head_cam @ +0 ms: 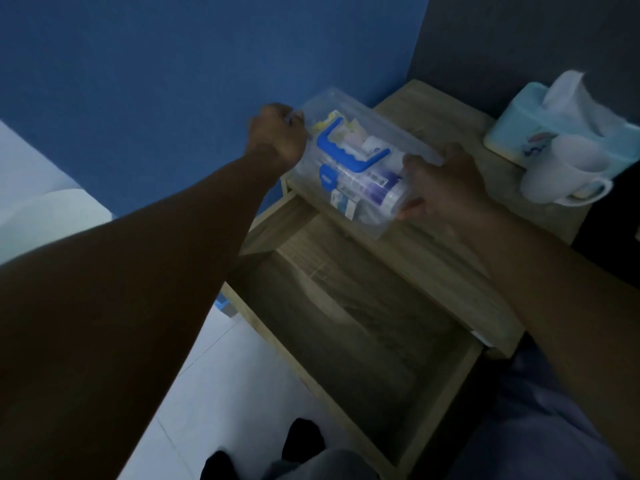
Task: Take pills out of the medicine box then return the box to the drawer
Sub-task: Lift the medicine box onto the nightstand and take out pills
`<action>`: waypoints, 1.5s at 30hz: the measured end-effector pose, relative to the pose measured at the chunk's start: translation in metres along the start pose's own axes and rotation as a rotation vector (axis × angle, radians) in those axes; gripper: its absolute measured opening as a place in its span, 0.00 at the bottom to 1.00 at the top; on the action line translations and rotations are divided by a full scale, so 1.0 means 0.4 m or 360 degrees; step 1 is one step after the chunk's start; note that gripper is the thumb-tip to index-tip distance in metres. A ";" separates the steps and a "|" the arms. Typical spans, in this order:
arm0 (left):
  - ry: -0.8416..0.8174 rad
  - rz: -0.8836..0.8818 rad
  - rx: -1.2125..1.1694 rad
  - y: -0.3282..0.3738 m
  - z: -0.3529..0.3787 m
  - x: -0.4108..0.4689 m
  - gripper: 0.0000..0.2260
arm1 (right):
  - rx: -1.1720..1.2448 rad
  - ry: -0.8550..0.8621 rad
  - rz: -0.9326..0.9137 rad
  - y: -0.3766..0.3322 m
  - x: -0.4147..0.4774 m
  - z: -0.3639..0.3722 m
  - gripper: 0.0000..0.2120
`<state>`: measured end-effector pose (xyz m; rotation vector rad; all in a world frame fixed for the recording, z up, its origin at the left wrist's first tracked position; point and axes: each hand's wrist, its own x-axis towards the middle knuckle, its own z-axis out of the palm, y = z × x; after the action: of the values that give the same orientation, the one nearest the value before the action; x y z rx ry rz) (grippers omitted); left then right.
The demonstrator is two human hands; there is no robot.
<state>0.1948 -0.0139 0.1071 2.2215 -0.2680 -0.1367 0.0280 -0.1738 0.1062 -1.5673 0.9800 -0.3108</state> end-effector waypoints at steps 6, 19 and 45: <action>-0.0047 -0.0021 -0.0085 -0.042 0.028 0.011 0.21 | -0.0308 0.0121 -0.0245 0.029 0.020 0.006 0.29; -0.0239 -0.0856 -0.1507 -0.053 0.112 -0.155 0.21 | -0.1694 -0.0125 -0.0985 0.042 -0.016 -0.003 0.49; 0.0093 0.0208 0.0031 -0.094 0.066 -0.200 0.16 | -0.1793 -0.0231 -0.0731 -0.047 -0.032 0.009 0.59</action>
<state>0.1177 0.0076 0.0614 2.2157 -0.3828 0.0020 0.0303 -0.1633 0.1266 -2.8049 0.6684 0.0922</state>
